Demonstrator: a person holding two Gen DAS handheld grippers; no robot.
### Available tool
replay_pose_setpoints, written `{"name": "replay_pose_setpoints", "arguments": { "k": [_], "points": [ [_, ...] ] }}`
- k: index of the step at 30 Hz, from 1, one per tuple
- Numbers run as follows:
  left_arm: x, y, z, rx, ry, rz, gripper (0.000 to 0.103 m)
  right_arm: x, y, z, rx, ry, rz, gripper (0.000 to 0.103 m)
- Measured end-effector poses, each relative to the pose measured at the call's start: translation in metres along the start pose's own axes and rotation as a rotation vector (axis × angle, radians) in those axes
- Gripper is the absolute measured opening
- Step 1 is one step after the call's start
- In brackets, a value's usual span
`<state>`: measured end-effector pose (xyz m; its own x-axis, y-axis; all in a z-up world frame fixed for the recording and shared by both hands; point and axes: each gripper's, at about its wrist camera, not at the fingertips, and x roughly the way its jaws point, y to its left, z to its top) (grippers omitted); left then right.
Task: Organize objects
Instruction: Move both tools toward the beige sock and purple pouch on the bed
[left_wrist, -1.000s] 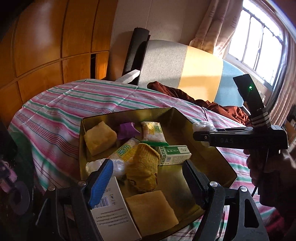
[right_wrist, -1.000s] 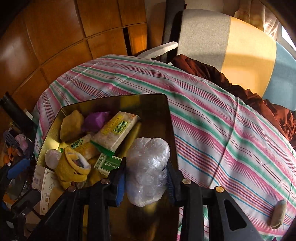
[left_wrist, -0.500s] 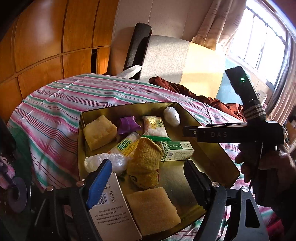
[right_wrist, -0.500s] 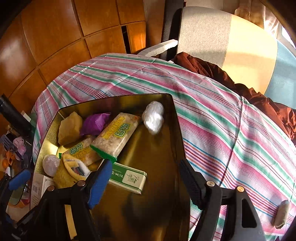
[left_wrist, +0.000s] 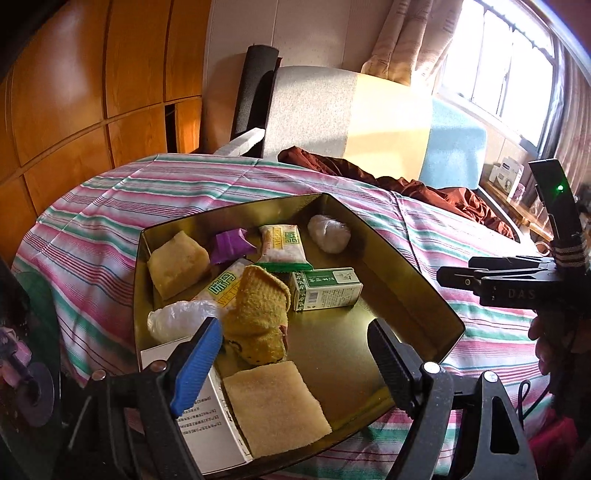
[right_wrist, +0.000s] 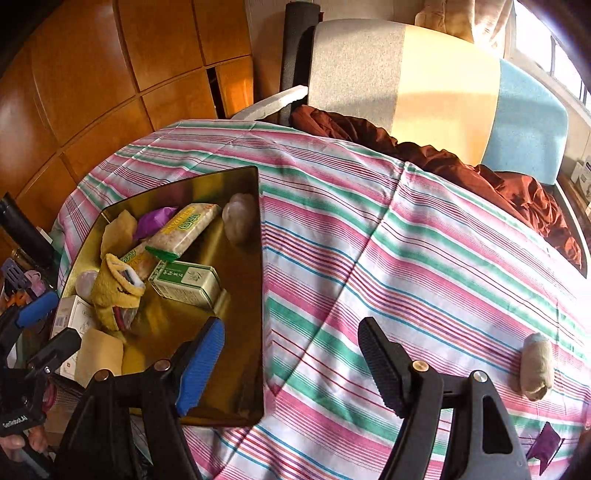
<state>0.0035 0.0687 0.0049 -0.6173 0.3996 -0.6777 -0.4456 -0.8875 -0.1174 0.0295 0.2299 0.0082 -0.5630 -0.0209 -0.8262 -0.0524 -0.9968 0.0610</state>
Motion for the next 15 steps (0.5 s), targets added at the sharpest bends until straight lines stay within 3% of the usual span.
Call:
{"name": "replay_pose_setpoints", "arguments": {
  "k": [7, 15],
  "points": [
    [-0.003, -0.018, 0.001, 0.058, -0.004, -0.010, 0.082, -0.018, -0.049, -0.026, 0.054, 0.012, -0.083, 0.076],
    [-0.001, -0.051, 0.003, 0.135, 0.002, -0.051, 0.082, -0.058, -0.147, -0.050, 0.268, -0.019, -0.231, 0.076]
  ]
}}
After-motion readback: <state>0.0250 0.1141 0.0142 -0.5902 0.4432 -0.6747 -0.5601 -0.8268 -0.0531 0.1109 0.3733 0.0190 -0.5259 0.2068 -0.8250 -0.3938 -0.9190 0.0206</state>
